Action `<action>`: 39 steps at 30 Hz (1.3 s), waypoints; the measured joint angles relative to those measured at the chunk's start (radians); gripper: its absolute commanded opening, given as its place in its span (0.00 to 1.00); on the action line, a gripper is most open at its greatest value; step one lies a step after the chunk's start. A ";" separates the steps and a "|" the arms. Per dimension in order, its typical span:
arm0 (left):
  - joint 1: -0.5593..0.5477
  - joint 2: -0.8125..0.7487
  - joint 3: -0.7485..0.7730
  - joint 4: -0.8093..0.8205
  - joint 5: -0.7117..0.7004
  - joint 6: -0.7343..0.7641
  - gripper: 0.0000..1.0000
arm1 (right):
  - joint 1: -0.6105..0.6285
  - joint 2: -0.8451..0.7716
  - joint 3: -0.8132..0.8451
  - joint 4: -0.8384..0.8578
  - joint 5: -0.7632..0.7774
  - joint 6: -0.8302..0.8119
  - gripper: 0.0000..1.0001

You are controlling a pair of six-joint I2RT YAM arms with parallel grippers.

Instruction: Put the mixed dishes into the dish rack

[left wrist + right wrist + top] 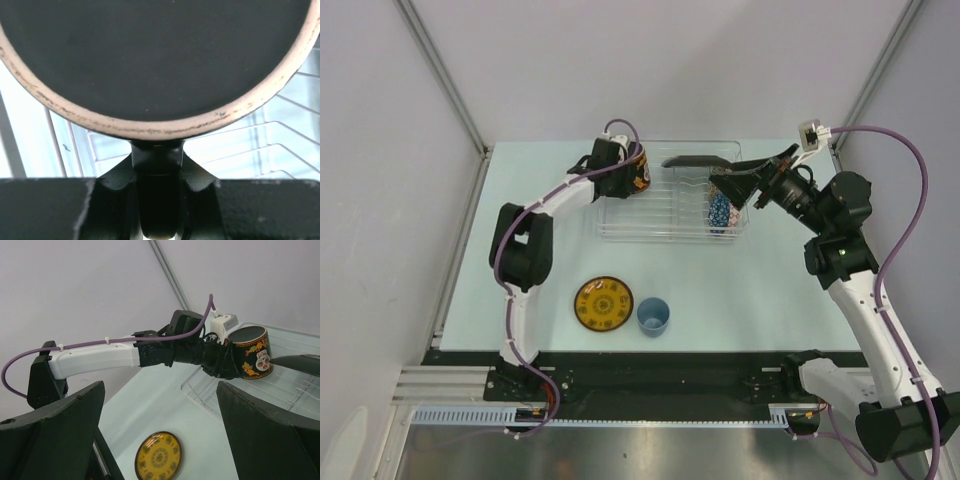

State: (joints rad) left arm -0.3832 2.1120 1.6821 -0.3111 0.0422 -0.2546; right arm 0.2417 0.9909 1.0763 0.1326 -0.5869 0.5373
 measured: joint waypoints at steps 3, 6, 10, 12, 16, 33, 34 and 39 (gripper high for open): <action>-0.005 0.023 0.006 0.006 -0.026 0.027 0.00 | -0.012 0.000 -0.012 0.000 -0.017 0.010 1.00; -0.012 0.041 0.012 0.026 -0.050 0.059 0.00 | -0.020 0.000 -0.018 0.005 -0.033 0.016 1.00; -0.020 0.061 0.021 0.064 -0.072 0.095 0.00 | -0.024 0.000 -0.022 0.018 -0.051 0.026 1.00; -0.023 0.069 0.021 0.077 -0.079 0.110 0.00 | -0.027 0.000 -0.024 0.023 -0.060 0.031 1.00; -0.023 0.082 0.021 0.105 -0.098 0.139 0.00 | -0.029 0.000 -0.031 0.026 -0.070 0.037 1.00; -0.029 0.046 -0.116 0.269 -0.122 0.182 0.81 | -0.053 0.011 -0.032 0.038 -0.077 0.074 1.00; -0.031 0.039 -0.119 0.272 -0.125 0.179 0.90 | -0.054 0.011 -0.032 0.037 -0.077 0.074 1.00; -0.040 0.004 -0.132 0.279 -0.124 0.168 0.93 | -0.054 0.011 -0.032 0.027 -0.076 0.073 1.00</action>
State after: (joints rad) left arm -0.4232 2.1162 1.5501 -0.0319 -0.0818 -0.0864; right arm 0.1875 1.0019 1.0443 0.1593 -0.6632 0.6102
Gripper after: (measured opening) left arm 0.920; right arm 0.995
